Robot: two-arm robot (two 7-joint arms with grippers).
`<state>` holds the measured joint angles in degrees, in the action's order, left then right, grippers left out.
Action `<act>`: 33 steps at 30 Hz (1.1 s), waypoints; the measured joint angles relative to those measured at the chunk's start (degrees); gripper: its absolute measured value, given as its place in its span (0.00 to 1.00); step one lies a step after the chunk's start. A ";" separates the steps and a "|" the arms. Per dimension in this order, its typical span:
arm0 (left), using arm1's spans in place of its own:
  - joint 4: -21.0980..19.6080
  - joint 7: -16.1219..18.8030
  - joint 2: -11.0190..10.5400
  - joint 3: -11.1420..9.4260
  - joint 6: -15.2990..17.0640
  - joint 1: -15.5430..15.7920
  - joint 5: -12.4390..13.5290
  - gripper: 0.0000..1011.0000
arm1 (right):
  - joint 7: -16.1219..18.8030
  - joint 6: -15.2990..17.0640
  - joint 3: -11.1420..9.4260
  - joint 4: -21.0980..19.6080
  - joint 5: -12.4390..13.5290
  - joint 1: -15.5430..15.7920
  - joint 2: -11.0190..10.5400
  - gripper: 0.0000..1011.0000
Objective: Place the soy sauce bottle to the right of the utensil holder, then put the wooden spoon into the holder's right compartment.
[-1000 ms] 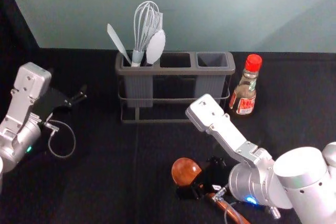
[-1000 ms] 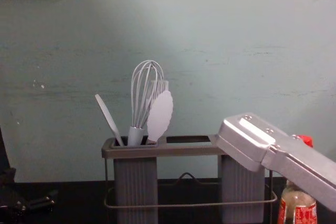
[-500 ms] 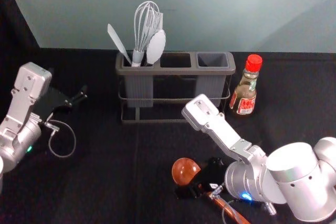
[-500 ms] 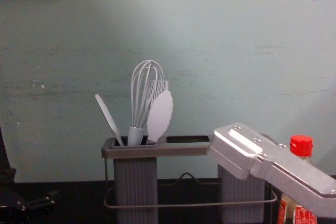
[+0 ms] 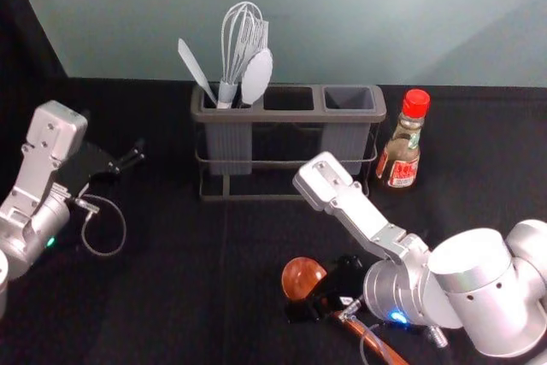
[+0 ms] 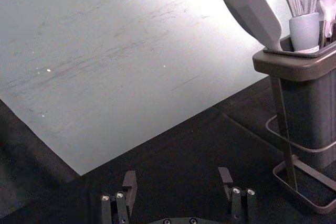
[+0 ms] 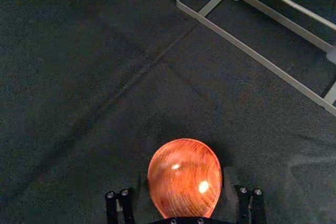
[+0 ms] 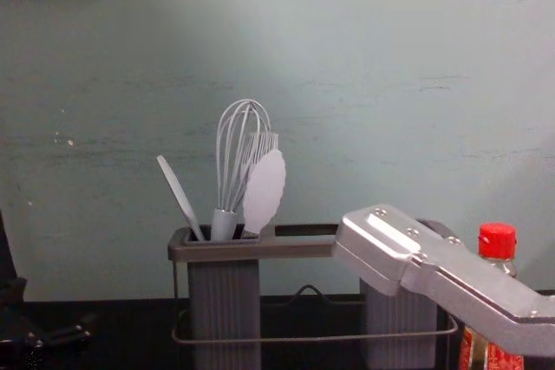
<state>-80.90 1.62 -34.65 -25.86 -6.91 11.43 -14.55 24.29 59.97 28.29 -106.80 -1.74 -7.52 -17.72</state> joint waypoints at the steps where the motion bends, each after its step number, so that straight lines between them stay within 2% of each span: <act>1: 0.00 0.00 0.00 0.00 0.00 0.00 0.00 1.00 | 0.13 0.02 0.01 0.09 -0.18 -0.07 0.09 0.99; 19: 0.00 0.00 0.00 0.00 0.00 0.00 0.01 1.00 | 1.91 -0.38 0.13 0.87 -2.30 -0.26 0.47 0.99; 21: 0.00 0.00 0.00 0.00 0.00 0.00 0.00 1.00 | 1.99 -0.38 0.11 0.91 -2.50 -0.22 0.53 0.97; 22: 0.00 0.00 0.00 0.00 0.00 0.00 0.01 1.00 | 2.13 -0.38 0.11 0.92 -2.74 -0.19 0.62 0.92; 26: 0.00 0.00 0.00 0.00 0.00 0.00 0.00 1.00 | 2.45 -0.31 0.18 0.93 -3.37 -0.18 0.83 0.83; 33: 0.00 0.00 0.00 0.00 0.00 0.00 0.01 1.00 | 2.92 -0.20 -0.51 -0.30 -4.03 0.41 0.87 0.83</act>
<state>-80.90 1.62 -34.64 -25.86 -6.90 11.43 -14.55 27.21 59.78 27.78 -107.10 -5.77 -7.11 -16.85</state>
